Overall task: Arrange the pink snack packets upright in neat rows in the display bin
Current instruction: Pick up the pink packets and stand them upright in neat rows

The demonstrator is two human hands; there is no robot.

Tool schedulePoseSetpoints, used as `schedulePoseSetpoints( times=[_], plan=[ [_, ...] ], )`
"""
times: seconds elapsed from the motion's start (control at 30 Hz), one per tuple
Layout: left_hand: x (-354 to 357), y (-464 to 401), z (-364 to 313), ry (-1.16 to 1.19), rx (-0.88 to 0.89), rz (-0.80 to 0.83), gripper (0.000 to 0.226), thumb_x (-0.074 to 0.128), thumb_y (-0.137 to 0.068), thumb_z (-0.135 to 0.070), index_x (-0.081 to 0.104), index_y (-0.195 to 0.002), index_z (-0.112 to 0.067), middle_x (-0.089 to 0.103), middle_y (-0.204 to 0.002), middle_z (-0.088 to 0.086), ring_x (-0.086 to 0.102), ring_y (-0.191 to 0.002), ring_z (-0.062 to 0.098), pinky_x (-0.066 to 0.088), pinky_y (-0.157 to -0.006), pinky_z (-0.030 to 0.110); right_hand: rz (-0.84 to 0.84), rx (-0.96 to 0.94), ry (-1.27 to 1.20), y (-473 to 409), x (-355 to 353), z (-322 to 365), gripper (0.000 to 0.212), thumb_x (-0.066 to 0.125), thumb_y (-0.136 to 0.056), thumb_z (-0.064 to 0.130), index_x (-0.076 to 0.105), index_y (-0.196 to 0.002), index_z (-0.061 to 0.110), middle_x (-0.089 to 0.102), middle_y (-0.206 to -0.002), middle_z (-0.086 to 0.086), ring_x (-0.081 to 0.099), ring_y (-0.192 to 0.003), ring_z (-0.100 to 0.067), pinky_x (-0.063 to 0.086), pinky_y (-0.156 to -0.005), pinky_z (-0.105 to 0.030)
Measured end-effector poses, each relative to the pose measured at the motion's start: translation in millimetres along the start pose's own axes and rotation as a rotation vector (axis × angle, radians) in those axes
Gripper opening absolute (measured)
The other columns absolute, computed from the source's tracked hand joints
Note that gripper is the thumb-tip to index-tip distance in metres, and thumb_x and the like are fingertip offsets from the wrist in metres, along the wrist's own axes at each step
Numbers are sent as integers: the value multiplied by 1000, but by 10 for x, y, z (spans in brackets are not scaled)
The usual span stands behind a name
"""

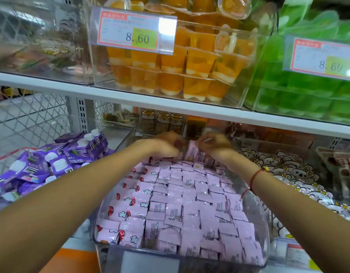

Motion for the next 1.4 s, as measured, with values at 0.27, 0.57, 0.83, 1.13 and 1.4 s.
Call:
schedulePoseSetpoints(
  times=[0.27,0.57,0.83,1.13,1.4],
  plan=[
    [49,-71,-92,107,0,-172,33,67,-85,-25,60,-117,-21,62,-117,0,58,-103,19,49,-94,34,269,-61,517,33,66,-14,22,46,-91,5,55,-107,17,52,-101,1,53,-90,-20,45,-71,-26],
    [-341,292,6,655,-115,-458,26,56,-93,-18,59,-117,-8,65,-111,9,64,-92,20,54,-75,22,352,-53,374,167,64,77,33,43,-94,1,56,-120,16,62,-96,-2,57,-54,-9,42,-43,-19],
    [-225,599,-31,1364,-303,-251,13,61,-90,-21,61,-96,-9,70,-94,13,68,-74,18,59,-64,26,-33,-258,-194,554,-104,388,58,78,-76,25,45,-123,21,63,-102,12,65,-83,-4,56,-68,-18],
    [-161,686,-28,1098,-282,-31,28,64,-84,-36,61,-103,-14,75,-82,4,67,-73,9,55,-57,18,99,336,-702,631,-125,210,40,74,-76,35,62,-101,7,73,-86,-14,64,-54,-11,48,-42,-14],
    [-58,618,8,964,-291,-207,43,58,-85,-49,63,-98,-8,73,-71,1,67,-57,3,57,-57,20,209,186,-523,613,-210,212,26,61,-86,36,61,-108,22,71,-98,2,67,-84,-11,49,-78,-23]
  ],
)
Point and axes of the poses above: each hand's wrist, its own y-axis away from the middle knuckle, its own x-axis out of the palm, z = x × y, the point moved 4 cm from there along -y, towards the middle knuckle
